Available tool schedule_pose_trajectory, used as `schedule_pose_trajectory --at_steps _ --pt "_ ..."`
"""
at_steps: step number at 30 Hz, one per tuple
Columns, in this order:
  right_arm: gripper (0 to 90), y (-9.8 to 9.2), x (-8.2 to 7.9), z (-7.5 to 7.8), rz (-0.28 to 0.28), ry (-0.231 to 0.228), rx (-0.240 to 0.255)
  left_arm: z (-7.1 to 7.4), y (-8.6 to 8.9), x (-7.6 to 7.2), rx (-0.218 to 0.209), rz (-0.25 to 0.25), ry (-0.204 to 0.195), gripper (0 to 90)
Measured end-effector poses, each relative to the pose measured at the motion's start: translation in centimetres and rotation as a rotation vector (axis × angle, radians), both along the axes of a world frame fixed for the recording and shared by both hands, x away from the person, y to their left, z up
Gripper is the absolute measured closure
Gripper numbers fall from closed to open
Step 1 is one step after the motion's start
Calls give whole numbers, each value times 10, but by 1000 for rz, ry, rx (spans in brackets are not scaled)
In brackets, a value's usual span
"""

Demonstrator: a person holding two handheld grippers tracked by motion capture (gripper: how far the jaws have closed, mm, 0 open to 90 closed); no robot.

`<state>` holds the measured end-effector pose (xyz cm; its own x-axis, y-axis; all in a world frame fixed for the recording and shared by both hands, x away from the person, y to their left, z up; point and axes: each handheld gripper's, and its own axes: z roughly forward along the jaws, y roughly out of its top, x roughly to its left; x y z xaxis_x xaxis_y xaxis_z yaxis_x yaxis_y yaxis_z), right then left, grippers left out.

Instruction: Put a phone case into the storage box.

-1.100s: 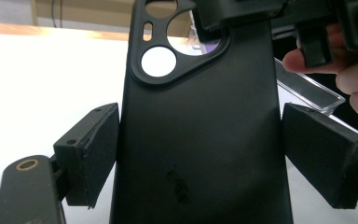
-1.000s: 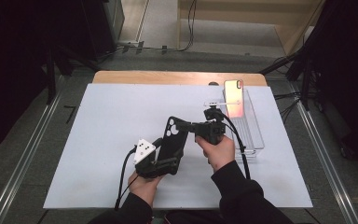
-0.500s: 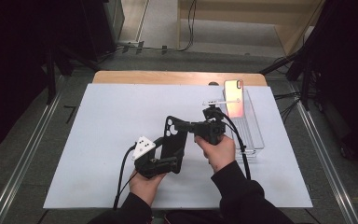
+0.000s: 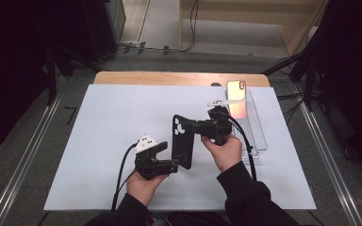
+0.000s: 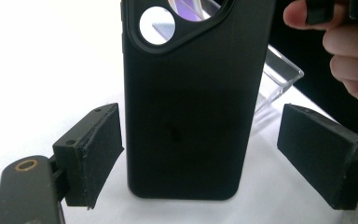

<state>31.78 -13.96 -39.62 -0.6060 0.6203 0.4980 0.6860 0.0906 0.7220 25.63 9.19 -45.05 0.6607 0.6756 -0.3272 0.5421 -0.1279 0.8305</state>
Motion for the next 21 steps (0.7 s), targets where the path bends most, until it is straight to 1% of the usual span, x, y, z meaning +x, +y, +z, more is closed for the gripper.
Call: schedule_pose_trajectory --at_steps 3,5,7,8,9,11,13,16,17,19,21 --pt "772 -1 -1 0 13 -21 -13 5 0 2 14 -21 10 150" --pt "772 -2 -1 0 18 -24 -18 7 2 4 9 -36 27 149" --pt "772 -3 -2 0 28 -29 -14 10 4 6 17 -48 40 150" --pt "772 -3 -3 0 34 -37 -18 11 5 7 25 -50 29 151" --pt "771 -4 -3 0 43 -45 -20 13 6 7 21 -55 22 163" --pt "771 -5 -4 0 65 -68 -26 15 8 9 13 -70 33 172" --pt "771 -6 -5 0 82 -77 -26 17 10 11 16 -85 41 171" --pt "771 -8 -6 1 103 -92 -31 20 12 17 33 -120 63 171" --pt "771 -9 -6 1 106 -94 -27 21 12 18 49 -128 77 170" --pt "771 -10 -6 0 117 -97 -18 22 13 21 75 -143 82 170" --pt "771 -12 -6 0 125 -96 -10 24 14 25 77 -161 96 170"
